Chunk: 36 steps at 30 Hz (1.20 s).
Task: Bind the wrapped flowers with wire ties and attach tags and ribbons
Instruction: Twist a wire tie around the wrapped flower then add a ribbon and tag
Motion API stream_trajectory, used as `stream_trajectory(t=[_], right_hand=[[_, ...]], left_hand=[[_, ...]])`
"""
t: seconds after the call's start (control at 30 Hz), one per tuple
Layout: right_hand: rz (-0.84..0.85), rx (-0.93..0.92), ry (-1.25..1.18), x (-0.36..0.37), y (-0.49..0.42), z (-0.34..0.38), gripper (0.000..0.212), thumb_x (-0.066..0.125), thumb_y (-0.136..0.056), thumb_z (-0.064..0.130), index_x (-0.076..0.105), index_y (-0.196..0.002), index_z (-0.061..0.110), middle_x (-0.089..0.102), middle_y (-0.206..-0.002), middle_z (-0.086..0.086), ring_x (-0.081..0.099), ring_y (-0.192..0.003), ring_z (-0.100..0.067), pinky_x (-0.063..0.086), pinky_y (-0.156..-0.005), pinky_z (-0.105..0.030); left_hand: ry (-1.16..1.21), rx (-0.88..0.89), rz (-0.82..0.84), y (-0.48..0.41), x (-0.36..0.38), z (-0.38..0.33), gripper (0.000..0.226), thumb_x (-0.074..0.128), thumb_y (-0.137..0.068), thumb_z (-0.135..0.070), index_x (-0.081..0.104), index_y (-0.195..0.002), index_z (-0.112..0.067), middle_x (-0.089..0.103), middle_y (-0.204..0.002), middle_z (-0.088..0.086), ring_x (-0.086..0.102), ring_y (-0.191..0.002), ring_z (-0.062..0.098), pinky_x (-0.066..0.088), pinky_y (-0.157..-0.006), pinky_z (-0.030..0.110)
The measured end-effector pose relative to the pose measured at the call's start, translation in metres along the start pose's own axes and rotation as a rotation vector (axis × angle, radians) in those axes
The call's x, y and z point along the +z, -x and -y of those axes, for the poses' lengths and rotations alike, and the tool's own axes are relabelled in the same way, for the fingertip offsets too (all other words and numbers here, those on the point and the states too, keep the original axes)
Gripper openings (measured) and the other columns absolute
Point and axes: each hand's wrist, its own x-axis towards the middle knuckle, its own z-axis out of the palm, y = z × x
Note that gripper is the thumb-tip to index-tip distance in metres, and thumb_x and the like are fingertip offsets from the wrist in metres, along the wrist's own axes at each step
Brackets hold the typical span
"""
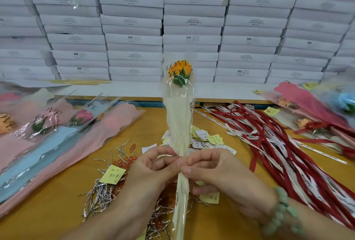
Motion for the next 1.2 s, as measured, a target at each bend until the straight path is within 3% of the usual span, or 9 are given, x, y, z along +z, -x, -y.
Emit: stream_trajectory(t=[0.17, 0.27, 0.37, 0.47, 0.6, 0.73, 0.9, 1.03, 1.2], right_hand=[[0.014, -0.047, 0.034, -0.003, -0.003, 0.001, 0.030, 0.080, -0.074, 0.014, 0.070, -0.099, 0.000, 0.075, -0.091, -0.017, 0.072, -0.079, -0.021, 0.061, -0.068, -0.029], [0.016, -0.125, 0.050, -0.006, -0.004, 0.003, 0.028, 0.080, -0.073, 0.009, 0.063, -0.095, 0.004, 0.074, -0.085, -0.017, 0.072, -0.075, -0.023, 0.060, -0.066, -0.030], [0.064, -0.124, 0.115, -0.010, -0.005, 0.007, 0.037, 0.078, -0.076, 0.005, 0.052, -0.102, 0.005, 0.075, -0.082, -0.015, 0.072, -0.073, -0.022, 0.059, -0.068, -0.029], [0.148, -0.070, 0.403, -0.026, -0.007, 0.021, 0.026, 0.071, -0.086, 0.019, 0.056, -0.103, 0.007, 0.076, -0.082, -0.008, 0.073, -0.069, -0.016, 0.056, -0.059, -0.020], [-0.331, -0.172, 1.106, -0.087, -0.023, 0.033, 0.012, 0.058, -0.094, 0.037, 0.059, -0.090, 0.025, 0.072, -0.077, 0.005, 0.066, -0.065, -0.008, 0.049, -0.056, -0.023], [-0.707, 0.055, 1.566, -0.140, -0.038, 0.013, 0.027, 0.048, -0.097, 0.045, 0.047, -0.101, 0.019, 0.062, -0.095, 0.000, 0.060, -0.082, -0.021, 0.050, -0.068, -0.034], [-0.810, 0.030, 1.561, -0.154, -0.051, -0.006, 0.031, 0.046, -0.097, 0.045, 0.043, -0.098, 0.014, 0.053, -0.094, -0.004, 0.053, -0.075, -0.026, 0.039, -0.062, -0.032], [-0.771, 0.021, 1.528, -0.157, -0.050, -0.004, 0.028, 0.054, -0.096, 0.033, 0.047, -0.109, 0.009, 0.053, -0.106, -0.009, 0.061, -0.090, -0.032, 0.048, -0.070, -0.038], [-0.755, -0.236, 1.278, -0.159, -0.044, 0.008, 0.013, 0.072, -0.085, 0.016, 0.061, -0.092, 0.015, 0.062, -0.080, 0.003, 0.060, -0.076, -0.019, 0.052, -0.074, -0.040]], left_hand=[[0.019, -0.048, 0.049, -0.002, -0.002, 0.001, 0.060, 0.084, -0.051, -0.015, 0.065, -0.105, 0.002, 0.074, -0.092, 0.015, 0.073, -0.084, 0.026, 0.057, -0.065, 0.023], [-0.066, -0.071, 0.143, 0.000, -0.002, -0.001, 0.044, 0.081, -0.059, -0.024, 0.074, -0.095, 0.001, 0.074, -0.103, 0.017, 0.073, -0.095, 0.027, 0.057, -0.072, 0.022], [-0.160, -0.055, 0.167, 0.002, -0.002, -0.003, 0.032, 0.080, -0.062, -0.026, 0.076, -0.083, -0.002, 0.074, -0.101, 0.019, 0.073, -0.094, 0.027, 0.057, -0.073, 0.022], [-0.178, -0.060, 0.160, 0.003, 0.000, -0.004, 0.036, 0.078, -0.067, -0.022, 0.071, -0.090, 0.005, 0.074, -0.098, 0.021, 0.073, -0.086, 0.029, 0.058, -0.067, 0.025], [-0.203, -0.077, 0.164, 0.004, 0.000, -0.007, 0.030, 0.069, -0.081, -0.020, 0.065, -0.100, 0.003, 0.075, -0.095, 0.019, 0.075, -0.080, 0.028, 0.057, -0.056, 0.024], [-0.197, -0.083, 0.150, 0.004, 0.002, -0.007, 0.033, 0.078, -0.065, -0.029, 0.074, -0.087, -0.005, 0.074, -0.089, 0.022, 0.074, -0.073, 0.028, 0.057, -0.054, 0.025], [-0.176, -0.086, 0.162, 0.004, 0.002, -0.006, 0.034, 0.077, -0.066, -0.022, 0.073, -0.092, 0.000, 0.074, -0.090, 0.022, 0.074, -0.075, 0.027, 0.057, -0.055, 0.025], [-0.182, -0.086, 0.185, 0.003, 0.000, -0.006, 0.043, 0.075, -0.069, -0.018, 0.067, -0.106, 0.003, 0.074, -0.095, 0.021, 0.074, -0.084, 0.027, 0.059, -0.060, 0.027], [-0.197, -0.088, 0.230, 0.003, -0.002, -0.005, 0.050, 0.079, -0.066, -0.019, 0.065, -0.112, -0.002, 0.074, -0.101, 0.017, 0.073, -0.091, 0.027, 0.060, -0.066, 0.028]])
